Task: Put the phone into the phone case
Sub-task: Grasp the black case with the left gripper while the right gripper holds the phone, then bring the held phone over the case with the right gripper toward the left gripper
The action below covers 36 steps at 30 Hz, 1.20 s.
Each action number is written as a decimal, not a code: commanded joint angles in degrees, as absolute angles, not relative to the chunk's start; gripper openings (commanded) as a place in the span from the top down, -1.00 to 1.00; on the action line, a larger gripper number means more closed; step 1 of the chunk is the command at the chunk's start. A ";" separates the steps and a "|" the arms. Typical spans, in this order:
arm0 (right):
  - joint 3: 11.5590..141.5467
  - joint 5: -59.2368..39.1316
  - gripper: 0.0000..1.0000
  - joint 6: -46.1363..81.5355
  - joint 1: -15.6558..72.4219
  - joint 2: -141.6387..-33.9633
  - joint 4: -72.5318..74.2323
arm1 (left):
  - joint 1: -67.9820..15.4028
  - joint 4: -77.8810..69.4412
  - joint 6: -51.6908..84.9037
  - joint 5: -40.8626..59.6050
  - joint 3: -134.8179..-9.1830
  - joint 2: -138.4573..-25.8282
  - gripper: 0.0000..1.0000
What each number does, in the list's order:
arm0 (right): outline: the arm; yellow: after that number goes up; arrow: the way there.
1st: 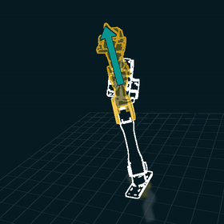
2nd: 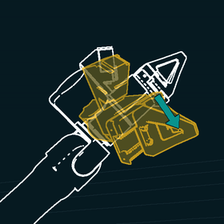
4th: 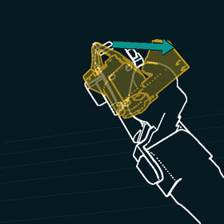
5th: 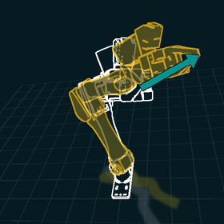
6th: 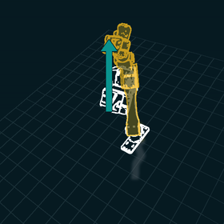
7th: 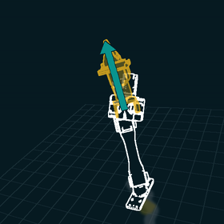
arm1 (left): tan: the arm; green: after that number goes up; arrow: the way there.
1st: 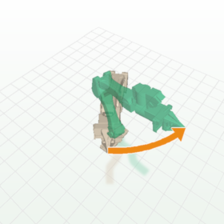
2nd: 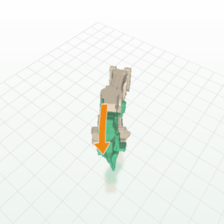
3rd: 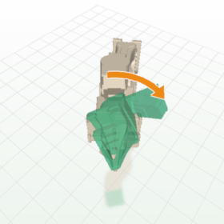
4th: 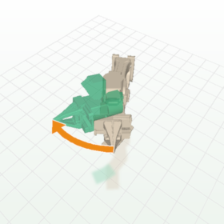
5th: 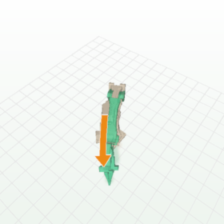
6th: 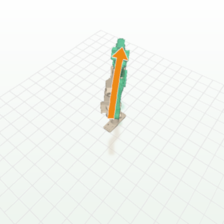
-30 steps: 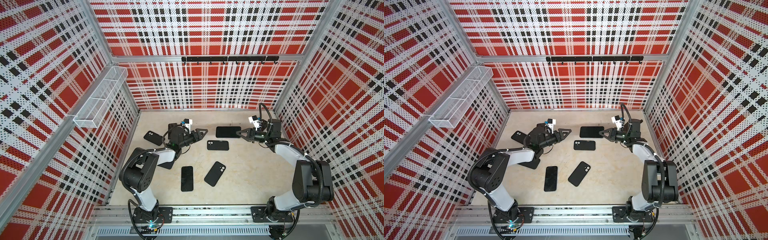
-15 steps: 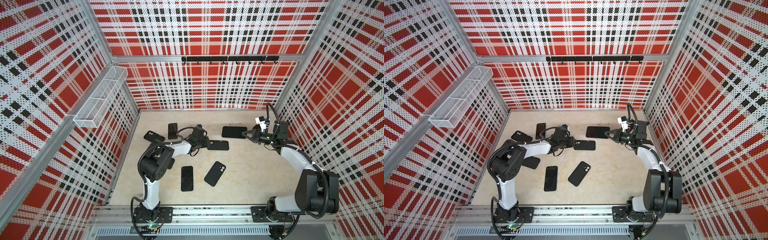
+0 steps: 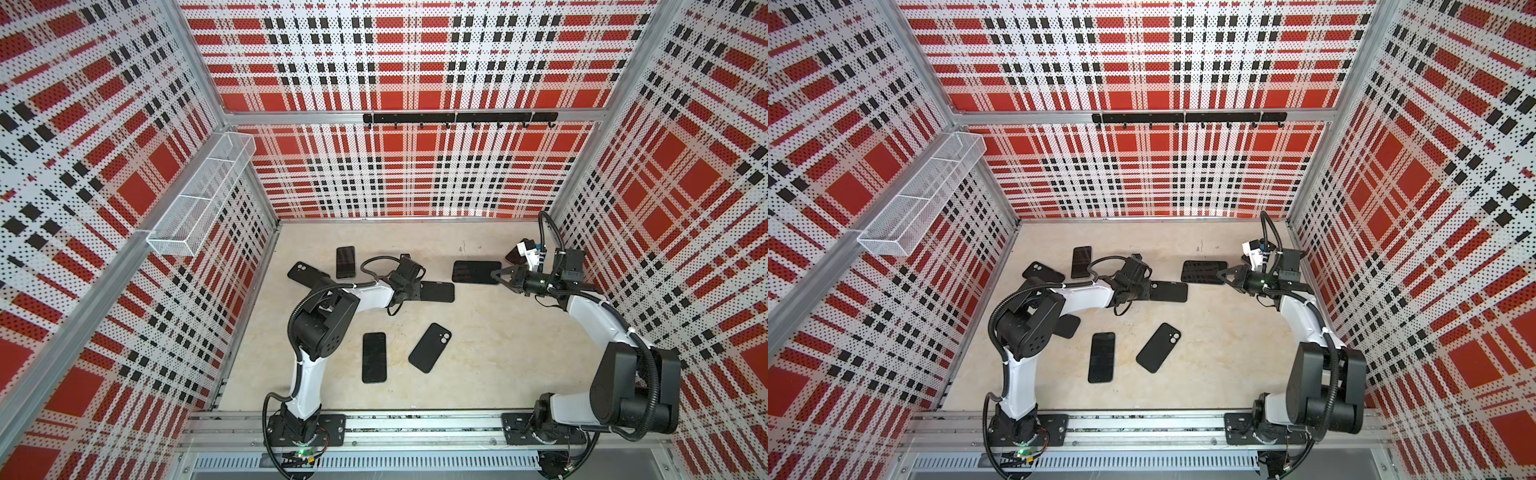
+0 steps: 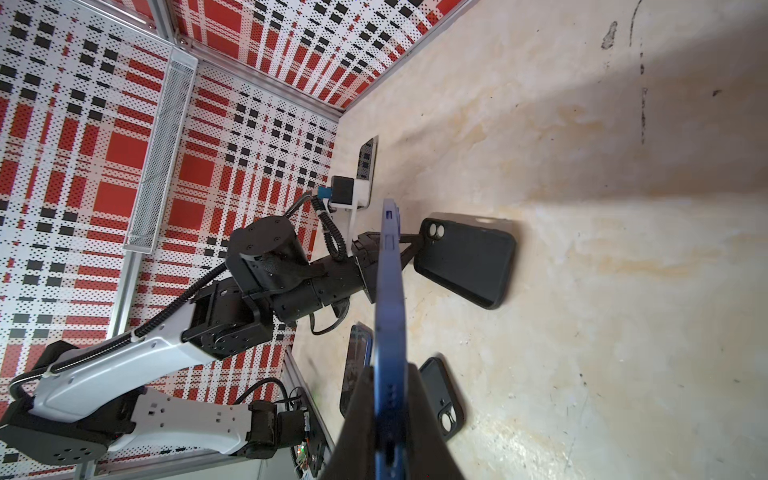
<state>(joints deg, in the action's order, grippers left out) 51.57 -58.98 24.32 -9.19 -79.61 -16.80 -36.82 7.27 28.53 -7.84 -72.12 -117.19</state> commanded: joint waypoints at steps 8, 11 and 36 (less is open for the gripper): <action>50.65 -58.25 0.91 23.57 -3.43 -80.00 -18.01 | -37.78 14.85 28.83 -8.37 -61.36 -105.43 1.00; 49.43 -57.27 0.91 27.69 0.68 -81.47 -13.60 | -38.19 13.49 31.10 -7.95 -58.12 -103.27 1.00; 43.24 -54.94 0.90 46.85 12.25 -95.11 11.17 | -33.80 -13.64 45.66 7.73 -41.33 -96.12 0.16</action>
<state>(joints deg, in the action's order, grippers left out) 42.92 -53.67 44.82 11.53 -94.39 5.15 -34.46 -7.94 43.40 3.92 -42.72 -97.65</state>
